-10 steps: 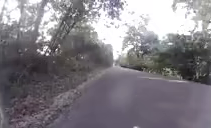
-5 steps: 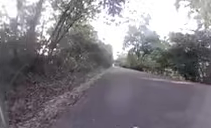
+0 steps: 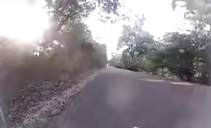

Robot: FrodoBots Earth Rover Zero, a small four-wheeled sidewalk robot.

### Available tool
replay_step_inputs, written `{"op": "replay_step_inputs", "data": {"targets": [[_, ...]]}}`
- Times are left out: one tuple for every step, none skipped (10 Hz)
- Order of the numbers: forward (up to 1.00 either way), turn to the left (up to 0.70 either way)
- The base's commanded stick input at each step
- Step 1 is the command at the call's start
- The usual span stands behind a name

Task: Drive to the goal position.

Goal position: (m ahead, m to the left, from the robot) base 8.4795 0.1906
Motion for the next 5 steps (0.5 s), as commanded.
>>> {"op": "replay_step_inputs", "data": {"targets": [[0.7,0.0],[0.7,0.0],[0.7,0.0],[0.7,0.0],[0.7,0.0]]}}
